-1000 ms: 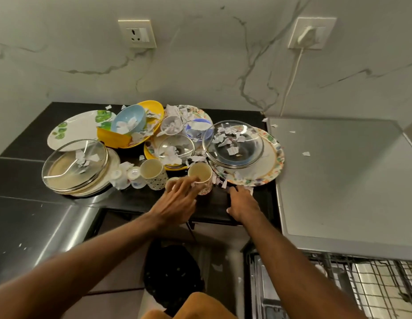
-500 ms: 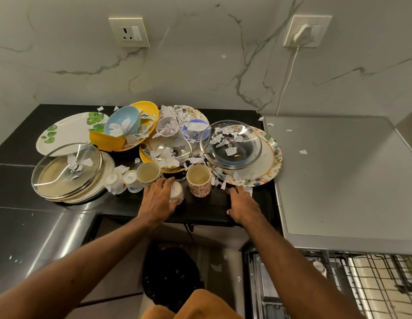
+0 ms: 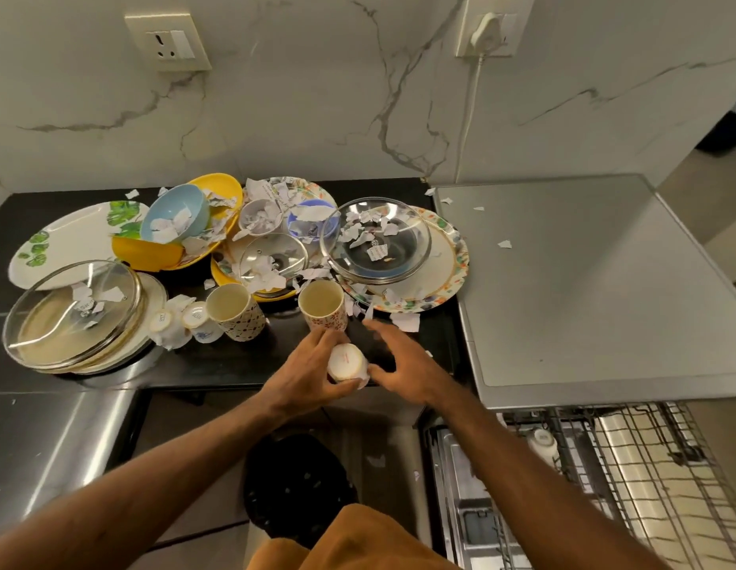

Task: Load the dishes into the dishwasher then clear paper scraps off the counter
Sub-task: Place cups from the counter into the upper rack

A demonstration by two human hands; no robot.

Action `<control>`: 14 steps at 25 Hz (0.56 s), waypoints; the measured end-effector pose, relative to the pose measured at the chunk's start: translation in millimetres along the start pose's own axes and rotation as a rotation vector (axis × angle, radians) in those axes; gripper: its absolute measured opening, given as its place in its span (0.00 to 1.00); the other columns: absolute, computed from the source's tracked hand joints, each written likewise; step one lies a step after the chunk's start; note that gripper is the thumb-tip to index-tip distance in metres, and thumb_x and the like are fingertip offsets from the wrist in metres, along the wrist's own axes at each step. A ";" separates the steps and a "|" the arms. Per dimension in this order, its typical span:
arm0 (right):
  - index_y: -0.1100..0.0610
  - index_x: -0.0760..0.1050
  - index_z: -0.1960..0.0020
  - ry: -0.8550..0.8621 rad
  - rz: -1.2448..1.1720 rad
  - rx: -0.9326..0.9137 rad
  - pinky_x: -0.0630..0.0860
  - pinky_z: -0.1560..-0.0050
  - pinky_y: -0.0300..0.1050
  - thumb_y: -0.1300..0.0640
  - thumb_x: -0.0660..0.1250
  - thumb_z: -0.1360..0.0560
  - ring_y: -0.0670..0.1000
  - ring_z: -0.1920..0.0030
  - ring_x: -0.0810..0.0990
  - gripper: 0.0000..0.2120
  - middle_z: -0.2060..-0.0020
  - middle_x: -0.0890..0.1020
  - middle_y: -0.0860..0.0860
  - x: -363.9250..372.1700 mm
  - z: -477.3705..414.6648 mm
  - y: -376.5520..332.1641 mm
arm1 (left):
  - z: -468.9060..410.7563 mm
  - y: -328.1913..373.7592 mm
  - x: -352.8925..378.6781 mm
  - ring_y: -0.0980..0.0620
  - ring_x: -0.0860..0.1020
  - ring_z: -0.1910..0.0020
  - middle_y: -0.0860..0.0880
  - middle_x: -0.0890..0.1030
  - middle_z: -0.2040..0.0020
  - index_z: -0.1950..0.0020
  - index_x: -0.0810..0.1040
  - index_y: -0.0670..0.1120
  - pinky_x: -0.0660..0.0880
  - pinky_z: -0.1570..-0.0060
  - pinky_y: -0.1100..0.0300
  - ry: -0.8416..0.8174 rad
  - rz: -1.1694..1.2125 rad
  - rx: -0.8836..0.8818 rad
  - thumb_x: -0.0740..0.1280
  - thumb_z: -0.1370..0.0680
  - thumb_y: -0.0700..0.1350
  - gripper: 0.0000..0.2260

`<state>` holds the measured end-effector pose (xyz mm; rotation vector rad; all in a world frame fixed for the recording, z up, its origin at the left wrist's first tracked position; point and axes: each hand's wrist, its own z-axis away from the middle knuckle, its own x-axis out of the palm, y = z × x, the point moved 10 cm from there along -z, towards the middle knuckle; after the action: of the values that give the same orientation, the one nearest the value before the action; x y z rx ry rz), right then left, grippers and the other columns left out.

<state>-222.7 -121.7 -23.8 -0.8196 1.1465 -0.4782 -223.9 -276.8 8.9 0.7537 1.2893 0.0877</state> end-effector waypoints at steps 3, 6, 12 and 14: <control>0.45 0.60 0.18 -0.002 -0.177 -0.005 0.69 0.25 0.41 0.51 0.77 0.23 0.39 0.26 0.70 0.40 0.24 0.71 0.43 -4.9 43.0 16.2 | -17.3 40.4 30.4 0.58 0.67 0.35 0.56 0.68 0.33 0.27 0.65 0.56 0.68 0.33 0.60 -0.113 0.051 0.073 0.77 0.29 0.62 0.36; 0.40 0.62 0.20 0.125 -0.213 0.069 0.69 0.26 0.39 0.50 0.78 0.24 0.35 0.28 0.71 0.39 0.25 0.72 0.40 -28.6 86.4 52.5 | -35.7 84.7 68.1 0.59 0.65 0.33 0.57 0.68 0.31 0.25 0.63 0.58 0.66 0.32 0.60 -0.214 0.065 0.134 0.77 0.29 0.62 0.38; 0.37 0.66 0.23 0.392 -0.305 0.200 0.77 0.35 0.40 0.56 0.79 0.26 0.39 0.33 0.77 0.38 0.32 0.76 0.39 -87.2 178.7 113.7 | -65.8 200.7 132.2 0.61 0.68 0.42 0.56 0.67 0.38 0.32 0.67 0.50 0.67 0.40 0.71 -0.319 0.059 0.455 0.76 0.28 0.62 0.32; 0.42 0.67 0.22 0.479 -0.315 0.242 0.78 0.36 0.39 0.55 0.80 0.26 0.39 0.34 0.76 0.38 0.32 0.75 0.42 -102.3 212.4 134.9 | -74.4 233.9 154.8 0.59 0.69 0.45 0.54 0.66 0.40 0.36 0.68 0.43 0.67 0.45 0.76 -0.364 0.076 0.518 0.80 0.28 0.54 0.30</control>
<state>-71.3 103.8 -28.9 -0.6919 1.3660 -1.0979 -161.7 6.6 2.8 1.1993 0.9378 -0.3219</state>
